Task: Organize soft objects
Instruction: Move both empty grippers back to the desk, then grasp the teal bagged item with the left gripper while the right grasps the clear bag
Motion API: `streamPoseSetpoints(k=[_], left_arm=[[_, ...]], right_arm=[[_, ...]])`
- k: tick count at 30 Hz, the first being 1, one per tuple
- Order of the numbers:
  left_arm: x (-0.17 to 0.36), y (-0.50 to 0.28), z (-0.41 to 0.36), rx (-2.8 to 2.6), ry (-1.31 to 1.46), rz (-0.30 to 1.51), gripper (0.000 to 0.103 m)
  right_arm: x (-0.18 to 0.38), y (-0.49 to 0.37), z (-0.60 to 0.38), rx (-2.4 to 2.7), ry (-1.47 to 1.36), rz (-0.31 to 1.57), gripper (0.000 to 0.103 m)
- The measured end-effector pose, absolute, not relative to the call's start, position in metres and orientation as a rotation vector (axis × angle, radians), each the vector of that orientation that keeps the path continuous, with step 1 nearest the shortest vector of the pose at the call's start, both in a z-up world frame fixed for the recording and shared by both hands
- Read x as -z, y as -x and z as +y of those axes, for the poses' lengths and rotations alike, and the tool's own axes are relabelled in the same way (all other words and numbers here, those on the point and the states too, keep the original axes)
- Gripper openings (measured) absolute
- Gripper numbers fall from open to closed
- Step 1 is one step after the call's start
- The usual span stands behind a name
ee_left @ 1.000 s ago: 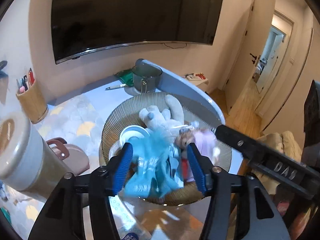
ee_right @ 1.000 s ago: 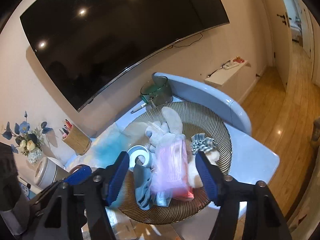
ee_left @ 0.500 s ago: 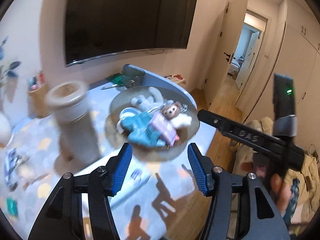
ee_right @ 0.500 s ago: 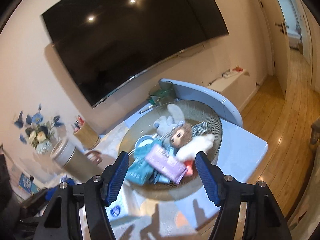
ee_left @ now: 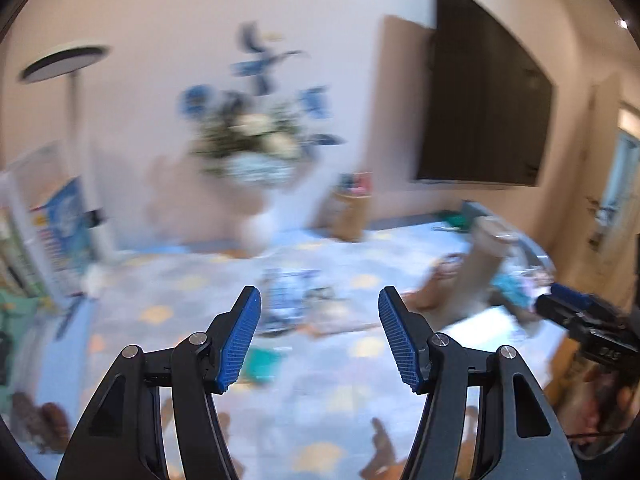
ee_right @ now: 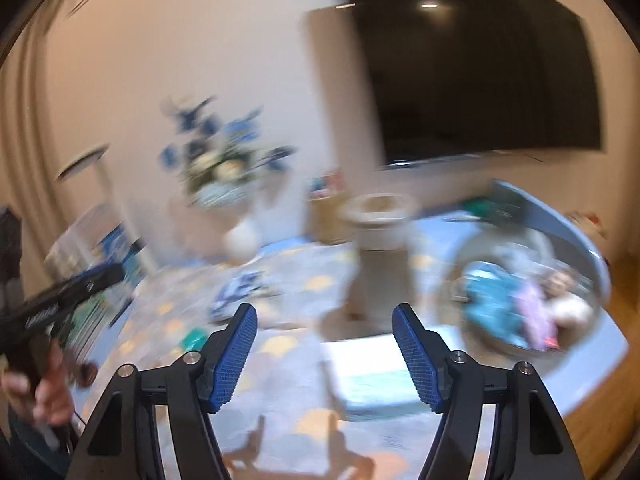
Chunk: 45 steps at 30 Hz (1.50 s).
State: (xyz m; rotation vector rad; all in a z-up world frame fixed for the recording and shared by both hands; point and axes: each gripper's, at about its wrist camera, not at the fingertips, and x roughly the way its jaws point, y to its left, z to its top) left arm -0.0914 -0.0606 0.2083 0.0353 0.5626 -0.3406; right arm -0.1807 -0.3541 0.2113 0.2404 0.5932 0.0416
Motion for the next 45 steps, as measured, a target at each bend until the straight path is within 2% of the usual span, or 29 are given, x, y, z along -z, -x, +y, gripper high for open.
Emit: streamPoseSetpoints(k=[1,3,6,7,13,15,19,20,23,26,30,35,38,42,45], left_arm=[[-0.206,0.087,-0.051,0.316,-0.044,0.569,0.059],[-0.197,0.079,-0.032,0.283,-0.059,0.583,0.059],[-0.17,0.061,-0.017,0.259,-0.063,0.62,0.075],[-0.155,0.054,-0.013,0.263,-0.058,0.636,0.076],[-0.074,0.004,-0.015,0.403,0.012,0.831,0.076],[-0.06,-0.005,-0.017,0.405,0.018,0.842,0.076],[-0.028,-0.013,-0.017,0.405,0.055,0.859,0.076],[-0.019,-0.018,-0.018,0.381,0.052,0.919,0.074],[-0.024,-0.015,-0.015,0.398,0.064,0.875,0.076],[-0.018,-0.019,-0.019,0.393,0.049,0.915,0.076],[-0.018,-0.017,-0.024,0.388,0.024,0.911,0.078],[-0.017,-0.018,-0.023,0.384,0.018,0.915,0.078],[-0.018,-0.02,-0.025,0.347,-0.015,0.957,0.078],[-0.024,-0.025,-0.028,0.306,-0.033,1.018,0.078],[-0.024,-0.031,-0.029,0.35,0.011,0.981,0.076]], right_arm=[[-0.21,0.174,-0.34,-0.043,-0.217,0.594,0.072],[-0.205,0.156,-0.31,-0.045,-0.173,0.597,0.083],[-0.185,0.122,-0.28,-0.099,-0.19,0.651,0.085],[-0.177,0.112,-0.274,-0.111,-0.205,0.666,0.085],[-0.086,0.056,-0.246,0.121,-0.174,0.788,0.085],[-0.06,0.048,-0.243,0.124,-0.175,0.838,0.085],[-0.039,0.041,-0.237,0.106,-0.153,0.893,0.085],[-0.038,0.04,-0.235,0.1,-0.148,0.893,0.085],[-0.03,0.034,-0.235,0.075,-0.147,0.938,0.085],[-0.025,0.024,-0.239,0.091,-0.16,0.991,0.086],[-0.023,0.024,-0.243,0.086,-0.181,0.989,0.093],[-0.034,0.038,-0.255,0.142,-0.236,0.904,0.093],[-0.032,0.035,-0.261,0.111,-0.296,0.957,0.093],[-0.04,0.019,-0.261,-0.033,-0.485,1.042,0.094],[-0.044,-0.003,-0.265,-0.146,-0.68,1.052,0.094]])
